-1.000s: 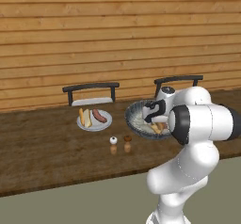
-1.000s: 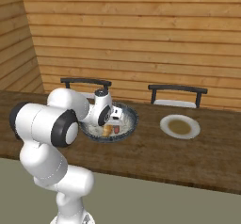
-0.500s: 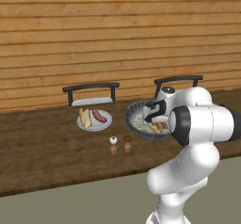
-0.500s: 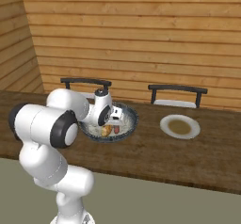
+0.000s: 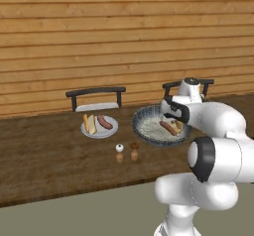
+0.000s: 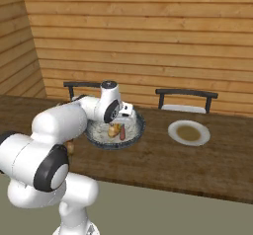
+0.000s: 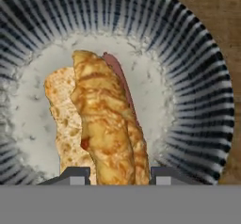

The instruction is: Place one bun and one sausage from the bowl on each plate.

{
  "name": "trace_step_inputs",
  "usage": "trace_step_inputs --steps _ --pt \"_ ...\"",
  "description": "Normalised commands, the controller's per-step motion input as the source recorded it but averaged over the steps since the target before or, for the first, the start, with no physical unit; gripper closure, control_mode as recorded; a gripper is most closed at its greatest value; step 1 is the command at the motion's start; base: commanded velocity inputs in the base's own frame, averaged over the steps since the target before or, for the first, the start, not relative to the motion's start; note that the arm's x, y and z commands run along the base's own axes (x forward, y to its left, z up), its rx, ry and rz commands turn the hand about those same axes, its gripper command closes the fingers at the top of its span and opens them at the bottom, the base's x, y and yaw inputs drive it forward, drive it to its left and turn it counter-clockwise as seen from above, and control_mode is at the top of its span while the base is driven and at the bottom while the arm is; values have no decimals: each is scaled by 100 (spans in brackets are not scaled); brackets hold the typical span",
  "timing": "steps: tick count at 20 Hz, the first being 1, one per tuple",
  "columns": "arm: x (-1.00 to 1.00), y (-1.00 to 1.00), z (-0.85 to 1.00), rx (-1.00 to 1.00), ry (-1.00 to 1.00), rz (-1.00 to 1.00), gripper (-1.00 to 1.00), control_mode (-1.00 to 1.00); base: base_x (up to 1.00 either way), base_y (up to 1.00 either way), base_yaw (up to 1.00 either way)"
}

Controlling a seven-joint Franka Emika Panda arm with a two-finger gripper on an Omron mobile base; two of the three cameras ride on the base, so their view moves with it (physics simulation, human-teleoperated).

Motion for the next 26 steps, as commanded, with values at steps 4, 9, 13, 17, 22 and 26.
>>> trace_step_inputs --steps 4,9,13,17,22,26 --pt "-10 -64 66 0 8 0 100 -100 0 0 0" --pt "0 -83 41 0 7 0 100 -100 0 0 0" --pt "4 -82 26 -1 6 -3 100 -100 0 0 0" --pt "4 -77 7 -2 1 -5 100 -100 0 0 0" --pt "-1 -62 -7 0 0 -13 100 -100 0 0 0" --pt "-5 0 -3 -2 1 -28 100 -100 0 0 0"
